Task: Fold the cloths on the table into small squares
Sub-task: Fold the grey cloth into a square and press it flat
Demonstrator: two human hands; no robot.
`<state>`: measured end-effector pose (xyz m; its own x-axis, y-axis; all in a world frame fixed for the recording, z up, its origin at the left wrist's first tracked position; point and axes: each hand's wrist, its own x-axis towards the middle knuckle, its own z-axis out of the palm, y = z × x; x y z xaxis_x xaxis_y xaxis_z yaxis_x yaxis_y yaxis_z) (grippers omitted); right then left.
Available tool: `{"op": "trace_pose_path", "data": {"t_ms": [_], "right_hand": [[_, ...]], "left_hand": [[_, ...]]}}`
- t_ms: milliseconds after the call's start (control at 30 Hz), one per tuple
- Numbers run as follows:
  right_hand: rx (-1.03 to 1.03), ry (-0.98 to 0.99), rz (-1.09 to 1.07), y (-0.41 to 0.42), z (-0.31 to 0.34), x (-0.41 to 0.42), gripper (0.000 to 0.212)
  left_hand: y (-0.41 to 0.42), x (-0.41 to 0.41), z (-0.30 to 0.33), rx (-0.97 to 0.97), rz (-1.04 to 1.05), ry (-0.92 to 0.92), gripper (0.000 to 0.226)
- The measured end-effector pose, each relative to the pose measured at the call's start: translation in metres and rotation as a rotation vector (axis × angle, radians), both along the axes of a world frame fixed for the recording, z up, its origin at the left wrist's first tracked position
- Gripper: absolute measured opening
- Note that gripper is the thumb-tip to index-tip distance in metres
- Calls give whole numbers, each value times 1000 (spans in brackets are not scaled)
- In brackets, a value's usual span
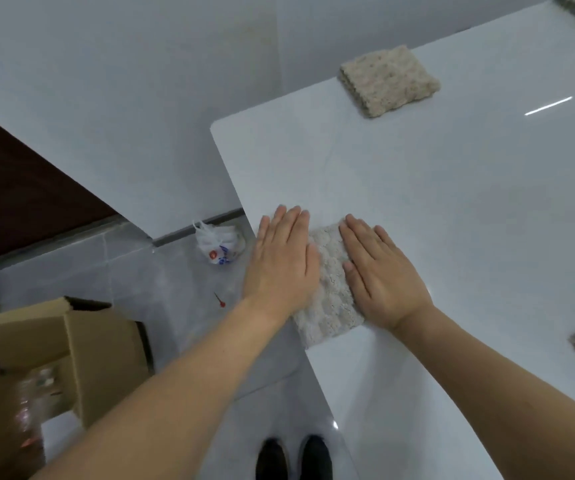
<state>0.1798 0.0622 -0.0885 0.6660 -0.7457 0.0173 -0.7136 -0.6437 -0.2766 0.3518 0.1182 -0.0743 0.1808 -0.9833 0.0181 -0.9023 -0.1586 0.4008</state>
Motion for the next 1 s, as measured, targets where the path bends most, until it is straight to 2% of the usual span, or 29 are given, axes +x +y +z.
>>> {"op": "trace_pose_path", "data": {"t_ms": [133, 400, 500, 567, 633, 733, 833, 1000], "right_hand": [[-14, 19, -2, 1, -1, 1, 58], [-21, -46, -74, 3, -4, 2, 57], [-43, -86, -200, 10, -6, 2, 57], [-66, -194, -393, 23, -7, 4, 56], [9, -427, -676, 42, -3, 12, 55], [104, -764, -996, 70, 3, 32, 56], [110, -913, -1078, 82, 2, 49, 57], [130, -995, -1116, 84, 1, 66, 57]], "left_hand": [[-17, 23, -10, 78, -280, -35, 70], [-16, 26, -26, 20, -287, -54, 65], [-15, 26, -25, 37, -298, -41, 67], [-16, 26, -23, 59, -302, -23, 68], [-20, 31, -18, 90, -353, 80, 64], [-39, 44, -2, 208, -486, 437, 54], [-58, 48, 8, 295, -496, 714, 49], [-58, 41, 2, 297, -515, 891, 52]]}}
